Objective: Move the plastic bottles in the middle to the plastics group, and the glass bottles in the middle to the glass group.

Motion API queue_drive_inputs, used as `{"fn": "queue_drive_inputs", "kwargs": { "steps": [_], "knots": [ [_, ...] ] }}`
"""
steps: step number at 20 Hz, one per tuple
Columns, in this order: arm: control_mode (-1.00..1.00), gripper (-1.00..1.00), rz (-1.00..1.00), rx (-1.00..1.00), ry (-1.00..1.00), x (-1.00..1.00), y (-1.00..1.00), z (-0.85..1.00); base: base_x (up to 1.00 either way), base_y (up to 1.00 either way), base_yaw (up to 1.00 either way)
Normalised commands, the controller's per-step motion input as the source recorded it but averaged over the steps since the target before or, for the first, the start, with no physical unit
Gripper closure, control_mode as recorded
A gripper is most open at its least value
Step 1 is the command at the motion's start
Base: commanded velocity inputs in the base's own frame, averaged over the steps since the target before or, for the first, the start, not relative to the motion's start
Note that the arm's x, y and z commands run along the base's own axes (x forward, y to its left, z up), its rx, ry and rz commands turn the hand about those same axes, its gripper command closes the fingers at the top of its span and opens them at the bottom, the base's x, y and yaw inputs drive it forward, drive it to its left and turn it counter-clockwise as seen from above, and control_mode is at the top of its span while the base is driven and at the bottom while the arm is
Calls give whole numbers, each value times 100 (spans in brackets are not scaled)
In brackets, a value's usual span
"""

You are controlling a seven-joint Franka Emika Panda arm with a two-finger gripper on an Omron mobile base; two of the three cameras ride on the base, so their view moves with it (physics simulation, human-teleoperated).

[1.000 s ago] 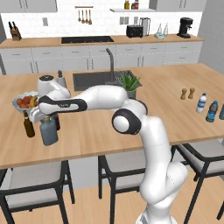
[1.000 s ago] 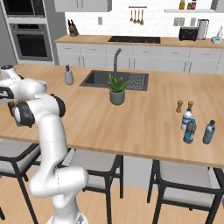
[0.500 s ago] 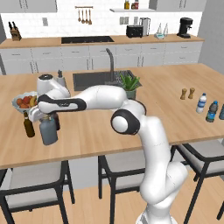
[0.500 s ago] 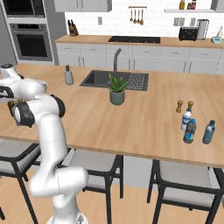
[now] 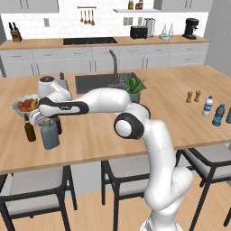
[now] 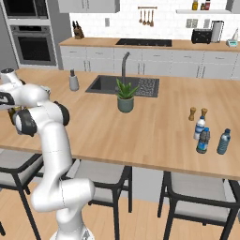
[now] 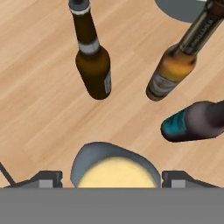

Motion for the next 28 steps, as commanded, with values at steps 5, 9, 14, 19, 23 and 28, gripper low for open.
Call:
{"fn": "queue_drive_inputs", "kwargs": {
  "steps": [5, 9, 14, 19, 23, 28],
  "knots": [
    [-100, -100, 0, 0, 0, -6, 0, 17, 0, 0, 0],
    [-100, -100, 0, 1, -1, -26, -12, 38, 0, 0, 0],
    [-100, -100, 0, 12, -11, -74, -57, 31, 0, 0, 0],
    [-100, -100, 0, 16, -9, -76, -56, 0, 0, 0, 0],
    [-100, -100, 0, 12, -4, -62, -51, 0, 0, 0, 0],
    [-100, -100, 0, 6, 0, -44, -40, 0, 0, 0, 0]
  ]
}}
